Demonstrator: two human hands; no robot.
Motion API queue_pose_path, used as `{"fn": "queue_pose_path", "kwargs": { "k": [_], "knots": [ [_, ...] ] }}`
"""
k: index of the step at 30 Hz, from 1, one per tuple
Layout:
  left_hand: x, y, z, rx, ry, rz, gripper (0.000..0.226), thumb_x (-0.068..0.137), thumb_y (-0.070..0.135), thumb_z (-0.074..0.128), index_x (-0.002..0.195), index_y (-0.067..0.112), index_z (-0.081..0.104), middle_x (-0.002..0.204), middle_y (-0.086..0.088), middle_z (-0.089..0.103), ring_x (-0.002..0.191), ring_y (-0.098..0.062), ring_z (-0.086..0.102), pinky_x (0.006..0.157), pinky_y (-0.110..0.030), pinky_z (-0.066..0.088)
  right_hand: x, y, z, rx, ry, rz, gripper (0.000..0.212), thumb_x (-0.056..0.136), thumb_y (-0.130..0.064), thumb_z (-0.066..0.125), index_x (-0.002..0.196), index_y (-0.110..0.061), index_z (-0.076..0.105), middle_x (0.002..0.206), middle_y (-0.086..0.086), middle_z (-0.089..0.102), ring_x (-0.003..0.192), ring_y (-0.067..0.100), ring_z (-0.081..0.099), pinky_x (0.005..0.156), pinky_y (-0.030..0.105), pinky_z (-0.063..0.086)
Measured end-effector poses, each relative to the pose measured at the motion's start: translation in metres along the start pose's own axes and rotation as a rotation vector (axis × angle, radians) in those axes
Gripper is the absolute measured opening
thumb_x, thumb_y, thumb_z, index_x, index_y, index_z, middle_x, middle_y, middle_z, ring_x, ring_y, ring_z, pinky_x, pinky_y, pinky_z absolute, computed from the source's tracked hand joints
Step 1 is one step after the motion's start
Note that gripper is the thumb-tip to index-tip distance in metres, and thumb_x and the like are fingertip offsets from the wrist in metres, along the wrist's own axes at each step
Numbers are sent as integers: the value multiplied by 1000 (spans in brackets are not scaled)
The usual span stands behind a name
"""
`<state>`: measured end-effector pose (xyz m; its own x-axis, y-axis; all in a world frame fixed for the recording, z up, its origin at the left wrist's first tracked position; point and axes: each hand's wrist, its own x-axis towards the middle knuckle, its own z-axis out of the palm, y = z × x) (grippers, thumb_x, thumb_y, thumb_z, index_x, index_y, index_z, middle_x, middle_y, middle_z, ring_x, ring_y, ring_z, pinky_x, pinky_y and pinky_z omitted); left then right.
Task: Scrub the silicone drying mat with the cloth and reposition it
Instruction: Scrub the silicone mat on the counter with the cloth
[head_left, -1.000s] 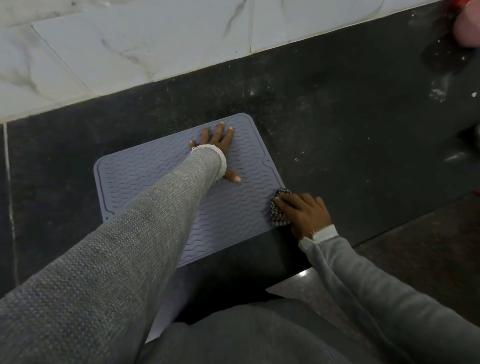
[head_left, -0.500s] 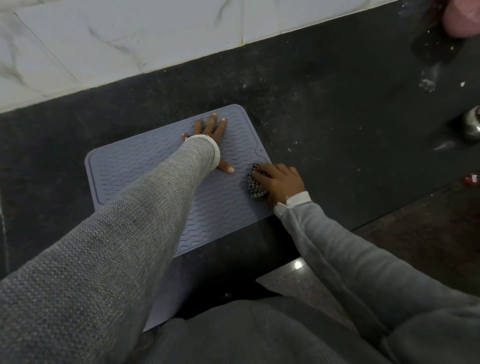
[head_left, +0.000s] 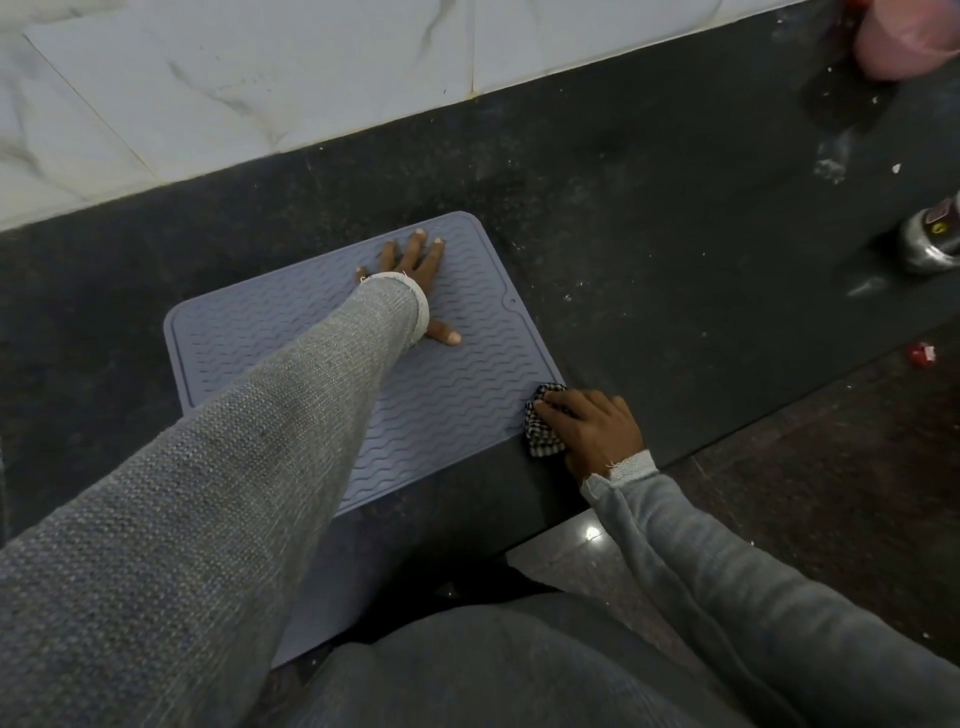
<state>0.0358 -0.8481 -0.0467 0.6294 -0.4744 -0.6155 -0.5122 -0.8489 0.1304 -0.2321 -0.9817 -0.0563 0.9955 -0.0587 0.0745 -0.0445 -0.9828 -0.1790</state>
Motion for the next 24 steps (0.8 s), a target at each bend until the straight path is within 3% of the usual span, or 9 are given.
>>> {"fn": "queue_pose_path", "kwargs": {
  "k": [4,8,13,19,24],
  "knots": [
    [-7,-10,11,20,92,35,130,55,81,62,145,34,-19,154,3,-24,142,-30,-16,110,-64,1,2,-4,-6,27,-34,49,56,45,2,80,98,-16,74,100,4,71,80,30,67,62,38,50],
    [-24,-26,30,-37,211,49,109,69,80,48,146,36,-15,156,4,-19,144,-27,-12,113,-58,1,7,-3,-8,75,-134,137,56,70,0,60,121,-23,62,126,-2,58,107,28,54,83,36,38],
    [-60,-80,43,-114,292,-65,94,80,70,45,148,33,-8,157,4,-13,144,-25,-7,114,-53,2,33,-25,-17,166,1,75,52,59,9,69,106,-12,71,110,9,68,89,36,62,73,42,47],
    [-113,-165,61,-194,421,-224,76,89,53,47,150,26,10,157,3,9,144,-22,6,114,-52,11,92,-78,-3,341,-27,-96,50,57,18,63,102,-2,71,106,19,68,96,39,63,85,49,51],
    [-148,-221,74,-205,410,-285,79,88,50,51,150,25,8,157,4,12,144,-24,9,114,-51,11,132,-133,10,381,-97,-213,49,66,16,61,110,-2,67,112,19,65,103,36,60,92,44,48]
  ]
}}
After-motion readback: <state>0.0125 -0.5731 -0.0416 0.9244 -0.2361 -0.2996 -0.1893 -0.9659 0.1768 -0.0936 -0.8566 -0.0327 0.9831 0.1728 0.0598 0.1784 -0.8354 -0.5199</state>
